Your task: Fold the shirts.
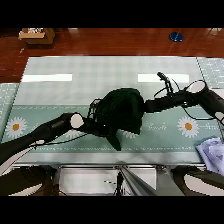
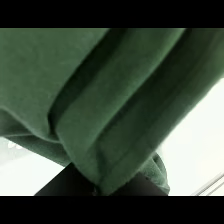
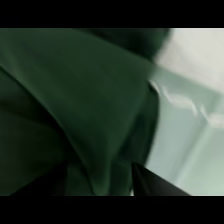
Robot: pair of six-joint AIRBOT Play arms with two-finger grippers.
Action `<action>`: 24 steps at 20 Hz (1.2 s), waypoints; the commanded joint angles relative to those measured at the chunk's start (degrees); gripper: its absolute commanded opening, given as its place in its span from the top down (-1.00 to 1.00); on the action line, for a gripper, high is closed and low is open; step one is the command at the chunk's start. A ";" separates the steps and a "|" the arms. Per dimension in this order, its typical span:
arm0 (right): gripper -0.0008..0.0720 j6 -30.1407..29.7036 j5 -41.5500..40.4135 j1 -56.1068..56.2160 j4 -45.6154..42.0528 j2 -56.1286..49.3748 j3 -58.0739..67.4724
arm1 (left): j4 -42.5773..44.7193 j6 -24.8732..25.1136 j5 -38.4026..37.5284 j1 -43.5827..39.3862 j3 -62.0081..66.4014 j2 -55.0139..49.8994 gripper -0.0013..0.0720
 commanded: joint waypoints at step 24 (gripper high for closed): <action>0.91 18.75 1.25 -7.98 -8.48 29.09 53.70 | 14.84 7.74 -9.68 25.46 58.49 36.61 0.90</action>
